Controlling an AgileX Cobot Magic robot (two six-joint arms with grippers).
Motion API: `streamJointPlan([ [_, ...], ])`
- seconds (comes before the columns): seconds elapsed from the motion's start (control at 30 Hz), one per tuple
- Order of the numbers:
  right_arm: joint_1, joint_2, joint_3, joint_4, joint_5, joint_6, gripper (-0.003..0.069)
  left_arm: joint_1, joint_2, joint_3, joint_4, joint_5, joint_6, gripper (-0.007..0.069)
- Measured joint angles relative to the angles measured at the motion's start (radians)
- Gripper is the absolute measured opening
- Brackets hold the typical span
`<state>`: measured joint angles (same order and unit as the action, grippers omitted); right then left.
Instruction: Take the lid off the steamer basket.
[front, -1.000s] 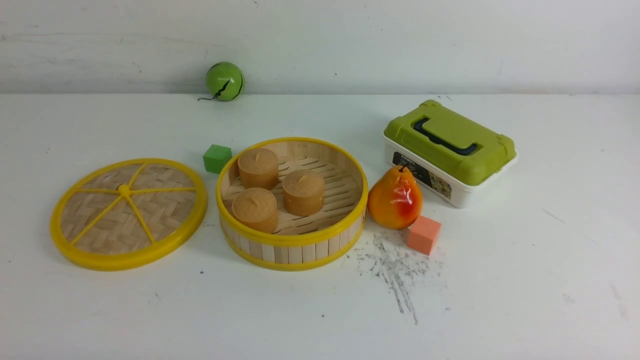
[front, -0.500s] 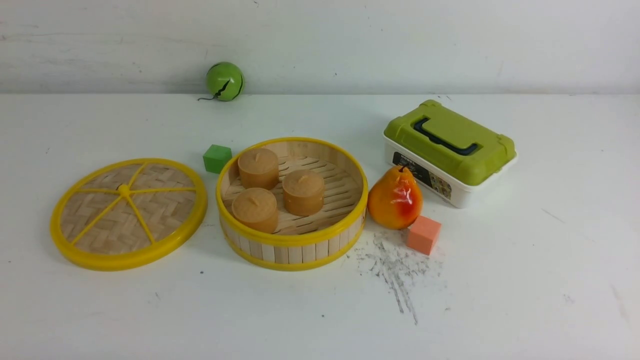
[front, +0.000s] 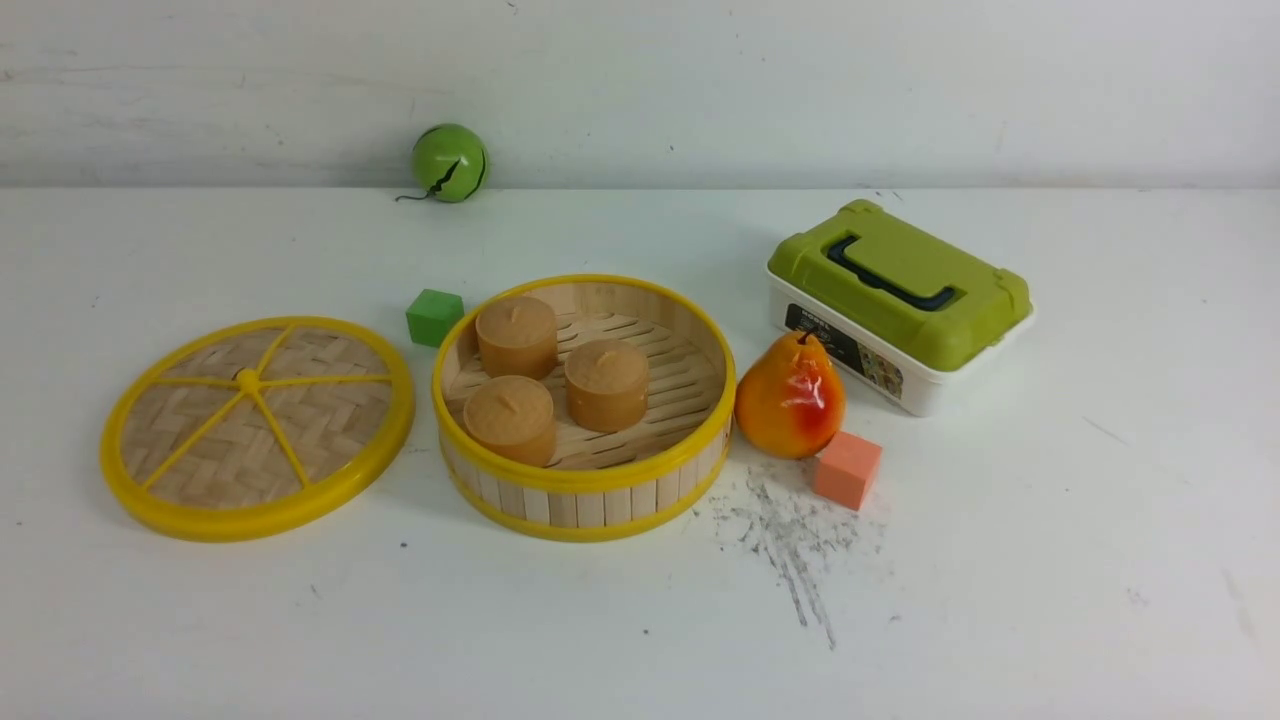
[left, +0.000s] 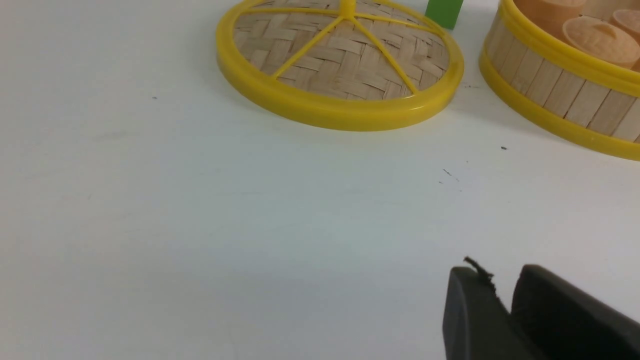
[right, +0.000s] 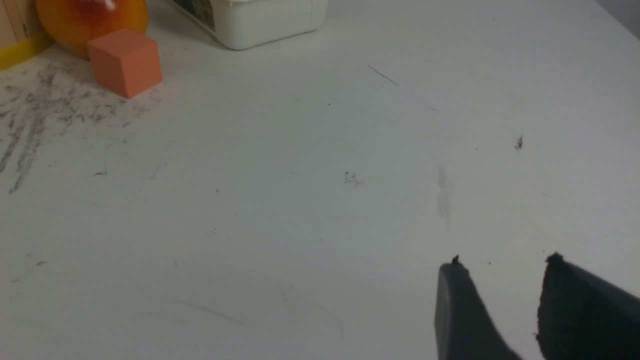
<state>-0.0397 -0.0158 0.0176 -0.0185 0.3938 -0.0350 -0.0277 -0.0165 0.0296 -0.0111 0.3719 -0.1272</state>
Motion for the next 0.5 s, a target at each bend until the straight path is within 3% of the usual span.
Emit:
streamJointPlan([
  [0.5, 0.0, 0.0, 0.0, 0.0, 0.0, 0.0, 0.024, 0.0, 0.0, 0.0, 0.0, 0.0, 0.001, 0.014],
])
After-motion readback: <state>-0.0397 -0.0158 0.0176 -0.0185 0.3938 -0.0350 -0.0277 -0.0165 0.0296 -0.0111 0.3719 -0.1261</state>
